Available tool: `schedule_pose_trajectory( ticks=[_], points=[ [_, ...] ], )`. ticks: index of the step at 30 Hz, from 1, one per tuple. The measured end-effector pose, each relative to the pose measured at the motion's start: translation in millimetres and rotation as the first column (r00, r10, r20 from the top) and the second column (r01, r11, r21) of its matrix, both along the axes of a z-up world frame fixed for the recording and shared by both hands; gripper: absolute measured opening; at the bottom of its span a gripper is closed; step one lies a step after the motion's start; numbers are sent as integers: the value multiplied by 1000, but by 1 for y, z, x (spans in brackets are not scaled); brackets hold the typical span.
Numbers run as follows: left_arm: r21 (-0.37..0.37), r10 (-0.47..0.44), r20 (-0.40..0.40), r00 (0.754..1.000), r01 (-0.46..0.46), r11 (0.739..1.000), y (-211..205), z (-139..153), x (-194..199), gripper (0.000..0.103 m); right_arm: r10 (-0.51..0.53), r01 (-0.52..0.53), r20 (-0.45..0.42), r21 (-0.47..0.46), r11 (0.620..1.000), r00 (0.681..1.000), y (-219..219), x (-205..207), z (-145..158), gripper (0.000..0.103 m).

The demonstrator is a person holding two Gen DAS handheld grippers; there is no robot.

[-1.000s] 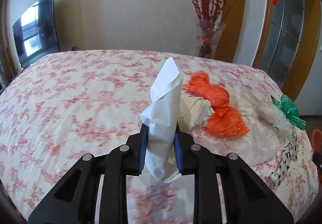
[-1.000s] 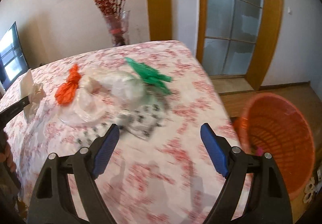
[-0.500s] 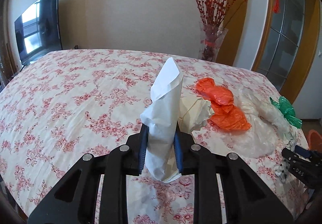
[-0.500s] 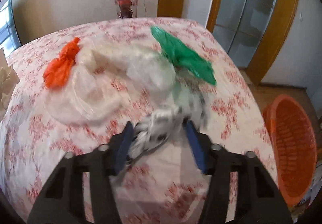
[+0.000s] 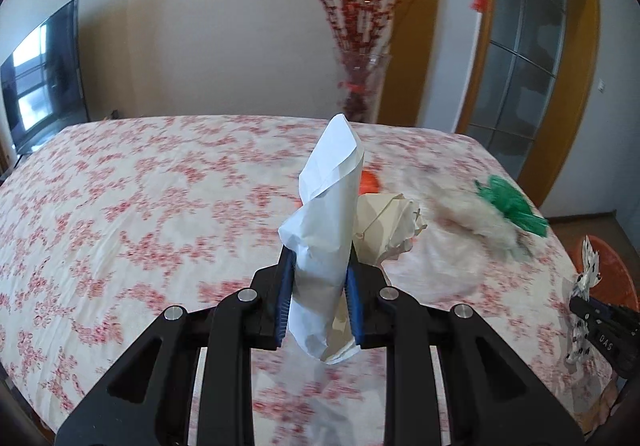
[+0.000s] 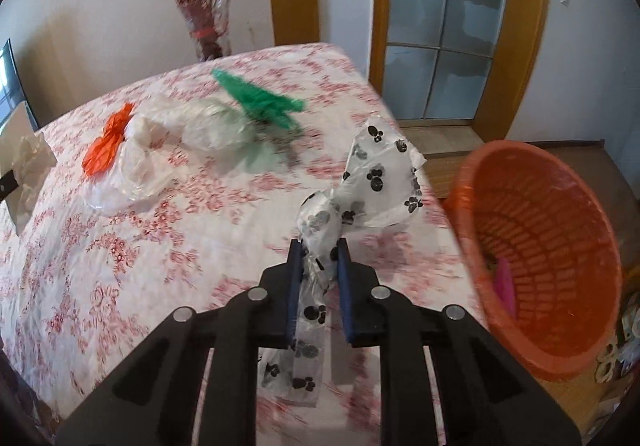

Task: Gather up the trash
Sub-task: 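Grasp the paw-print plastic bag with the right gripper while the left holds the tissue, then carry both items over the wastebasket and open both grippers to drop them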

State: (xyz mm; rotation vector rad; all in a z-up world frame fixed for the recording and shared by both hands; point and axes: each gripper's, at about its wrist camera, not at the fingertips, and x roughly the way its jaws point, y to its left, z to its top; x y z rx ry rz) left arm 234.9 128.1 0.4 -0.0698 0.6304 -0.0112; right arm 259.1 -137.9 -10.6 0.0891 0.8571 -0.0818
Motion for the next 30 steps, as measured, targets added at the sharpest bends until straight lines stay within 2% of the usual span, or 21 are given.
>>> schedule_pose_trajectory(
  ticks=[11,30],
  points=[
    [7,-136,5,991,136,991,-66,5,-9,23,-69,70,64,-11,997,996,-45,-32,20,18],
    [-28,-324,-3,946,324,946,-159,6,-17,23,-190,188,93,32,982,977,-103,-57,21,18]
  ],
)
